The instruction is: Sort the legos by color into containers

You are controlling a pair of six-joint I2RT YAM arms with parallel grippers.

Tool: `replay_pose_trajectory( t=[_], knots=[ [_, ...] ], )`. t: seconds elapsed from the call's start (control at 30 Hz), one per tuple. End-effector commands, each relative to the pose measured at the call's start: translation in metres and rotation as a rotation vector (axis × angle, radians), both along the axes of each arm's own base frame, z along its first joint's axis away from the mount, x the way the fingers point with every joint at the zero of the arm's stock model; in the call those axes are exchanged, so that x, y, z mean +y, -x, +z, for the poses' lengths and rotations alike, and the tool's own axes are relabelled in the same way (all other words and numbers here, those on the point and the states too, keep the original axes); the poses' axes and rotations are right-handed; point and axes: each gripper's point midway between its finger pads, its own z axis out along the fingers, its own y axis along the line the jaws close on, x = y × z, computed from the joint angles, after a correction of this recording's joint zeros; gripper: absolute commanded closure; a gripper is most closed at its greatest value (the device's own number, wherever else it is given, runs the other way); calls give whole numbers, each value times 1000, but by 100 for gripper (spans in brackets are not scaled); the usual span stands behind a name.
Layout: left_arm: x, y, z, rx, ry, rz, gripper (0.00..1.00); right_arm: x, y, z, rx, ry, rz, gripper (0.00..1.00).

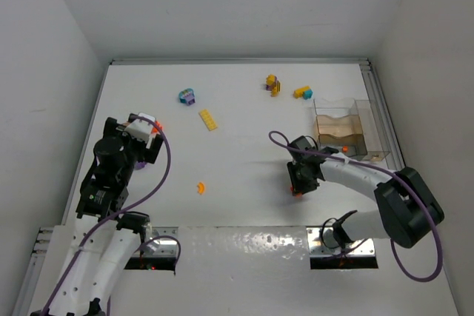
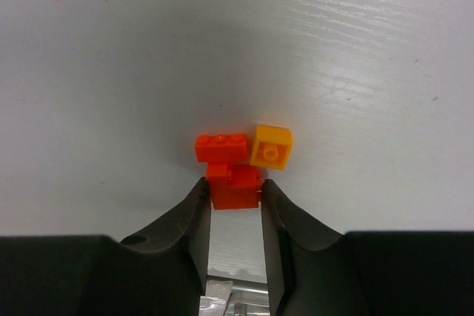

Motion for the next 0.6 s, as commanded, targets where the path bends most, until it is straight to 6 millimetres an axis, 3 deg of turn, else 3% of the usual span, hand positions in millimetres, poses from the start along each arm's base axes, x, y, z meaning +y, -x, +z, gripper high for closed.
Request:
replay_pose_trajectory(
  t=[0.0, 0.13, 0.2, 0.33, 0.37, 0.47, 0.5, 0.53, 0.57],
  knots=[
    [3, -2, 22, -65, 8, 17, 0, 5, -3, 0, -32, -30, -6, 78],
    [5, -2, 21, -62, 2, 21, 0, 7, -2, 5, -38, -49, 0, 99],
    [5, -2, 21, -61, 0, 21, 0, 15, -4, 19, -32, -81, 21, 100],
    [5, -4, 22, -67, -1, 24, 0, 44, -31, 76, -150, -212, 77, 100],
    [5, -4, 22, -70, -1, 24, 0, 49, -48, 103, -229, -232, 81, 100],
    [6, -4, 19, -73, 10, 30, 0, 31, -79, 135, -299, -141, 25, 100],
    [5, -3, 18, -70, 13, 26, 0, 8, -88, 137, -297, -69, -45, 100],
    [4, -2, 19, -70, 17, 24, 0, -3, -99, 146, -315, -48, -87, 100],
    [4, -2, 19, -71, 17, 22, 0, -17, -106, 142, -298, -11, -131, 100]
  ],
)
